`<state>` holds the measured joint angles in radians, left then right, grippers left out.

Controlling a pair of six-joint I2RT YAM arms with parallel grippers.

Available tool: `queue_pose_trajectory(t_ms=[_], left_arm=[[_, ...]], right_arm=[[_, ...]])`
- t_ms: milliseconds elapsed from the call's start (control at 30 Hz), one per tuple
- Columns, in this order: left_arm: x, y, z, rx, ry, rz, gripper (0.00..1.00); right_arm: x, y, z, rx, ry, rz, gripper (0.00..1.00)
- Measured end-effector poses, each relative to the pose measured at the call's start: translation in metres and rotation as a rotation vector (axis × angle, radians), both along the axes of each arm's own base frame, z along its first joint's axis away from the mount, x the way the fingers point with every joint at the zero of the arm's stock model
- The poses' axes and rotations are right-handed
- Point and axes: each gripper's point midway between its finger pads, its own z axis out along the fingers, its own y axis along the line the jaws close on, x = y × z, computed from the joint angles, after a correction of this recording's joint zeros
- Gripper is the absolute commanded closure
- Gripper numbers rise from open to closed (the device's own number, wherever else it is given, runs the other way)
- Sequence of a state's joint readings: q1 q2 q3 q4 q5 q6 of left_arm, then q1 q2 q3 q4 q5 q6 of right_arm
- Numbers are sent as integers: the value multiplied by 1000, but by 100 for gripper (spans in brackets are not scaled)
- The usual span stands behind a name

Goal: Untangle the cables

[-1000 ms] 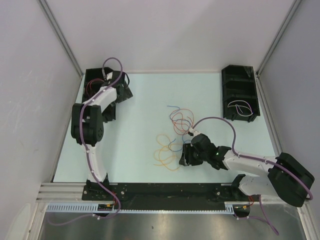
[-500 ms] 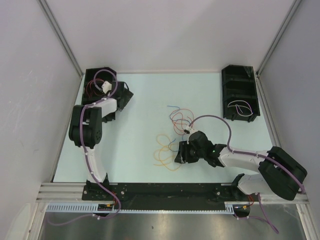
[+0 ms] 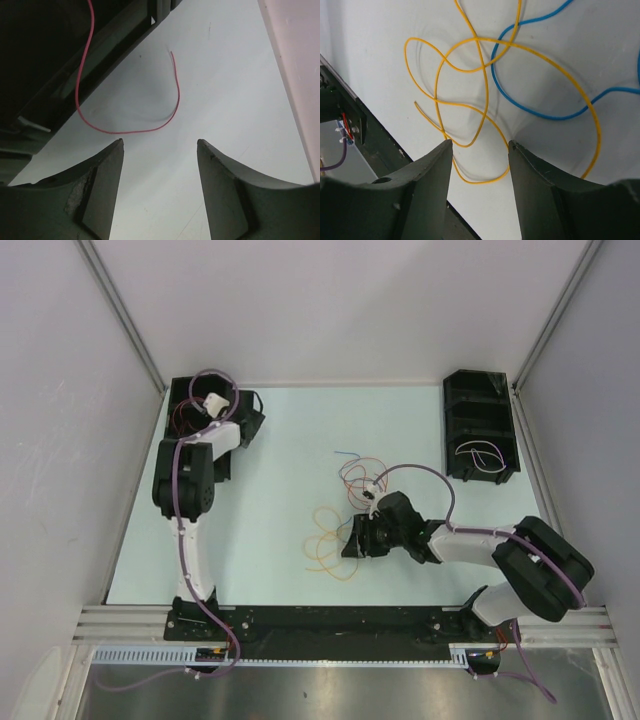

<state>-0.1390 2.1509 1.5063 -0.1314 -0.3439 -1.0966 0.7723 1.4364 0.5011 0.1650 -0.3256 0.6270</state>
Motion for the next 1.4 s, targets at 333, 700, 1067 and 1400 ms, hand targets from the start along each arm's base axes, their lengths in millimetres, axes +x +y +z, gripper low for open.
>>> queue_pose_trajectory(t_ms=[333, 700, 1067, 1400], left_arm=[[13, 8, -9, 21, 41, 63, 48], [27, 15, -18, 4, 54, 104, 100], [21, 31, -5, 92, 81, 72, 100], [4, 57, 155, 249, -116, 52, 100]], right_arm=[[9, 6, 0, 55, 18, 24, 46], [11, 6, 0, 71, 26, 34, 46], [11, 7, 0, 74, 26, 35, 46], [12, 7, 0, 69, 20, 29, 47]])
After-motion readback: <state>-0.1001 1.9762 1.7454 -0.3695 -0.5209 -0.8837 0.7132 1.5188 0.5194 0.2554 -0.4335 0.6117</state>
